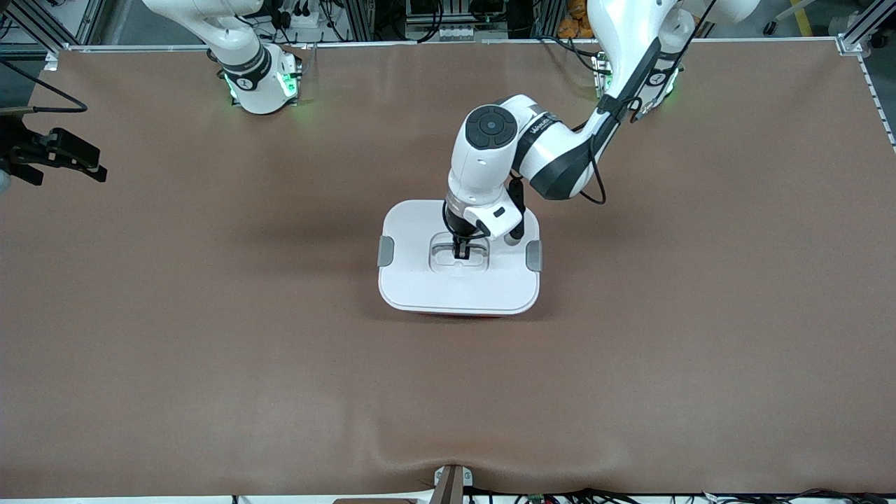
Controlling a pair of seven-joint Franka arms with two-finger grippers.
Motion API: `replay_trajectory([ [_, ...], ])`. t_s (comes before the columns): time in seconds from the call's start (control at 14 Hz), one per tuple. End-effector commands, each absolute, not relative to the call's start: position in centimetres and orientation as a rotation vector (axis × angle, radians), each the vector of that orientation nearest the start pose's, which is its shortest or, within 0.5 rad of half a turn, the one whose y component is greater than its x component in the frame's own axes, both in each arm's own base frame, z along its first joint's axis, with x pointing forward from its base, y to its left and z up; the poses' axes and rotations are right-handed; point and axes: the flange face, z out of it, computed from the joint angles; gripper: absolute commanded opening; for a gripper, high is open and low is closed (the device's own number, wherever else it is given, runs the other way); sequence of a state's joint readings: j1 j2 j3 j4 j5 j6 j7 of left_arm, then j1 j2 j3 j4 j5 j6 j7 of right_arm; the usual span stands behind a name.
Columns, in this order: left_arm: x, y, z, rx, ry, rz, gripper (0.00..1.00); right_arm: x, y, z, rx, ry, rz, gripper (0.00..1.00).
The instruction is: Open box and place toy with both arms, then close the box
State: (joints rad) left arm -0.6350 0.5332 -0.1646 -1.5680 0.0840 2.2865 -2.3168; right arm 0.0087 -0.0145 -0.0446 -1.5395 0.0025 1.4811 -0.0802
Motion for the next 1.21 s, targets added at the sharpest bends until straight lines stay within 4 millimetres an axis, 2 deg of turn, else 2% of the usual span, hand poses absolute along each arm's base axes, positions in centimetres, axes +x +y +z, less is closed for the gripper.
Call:
replay_trajectory([
  [0.0,50.5,-49.0,36.2,-2.460,-2.267,-0.032,0.00,53.8,-2.3,64.5,-3.136,-0.065,0.055,1.00],
  [0.36,49.8,-48.4,36.1,-2.464,-2.243,-0.060,0.00,53.8,-2.4,64.9,-3.135,-0.063,0.043,1.00],
  [0.86,50.1,-49.1,36.0,-2.512,-2.278,-0.053,0.00,53.9,-2.3,64.8,-3.135,-0.065,0.043,1.00],
  [1.14,49.8,-48.8,35.2,-2.501,-2.263,-0.051,0.00,53.9,-2.1,64.7,-3.133,-0.070,0.045,1.00],
])
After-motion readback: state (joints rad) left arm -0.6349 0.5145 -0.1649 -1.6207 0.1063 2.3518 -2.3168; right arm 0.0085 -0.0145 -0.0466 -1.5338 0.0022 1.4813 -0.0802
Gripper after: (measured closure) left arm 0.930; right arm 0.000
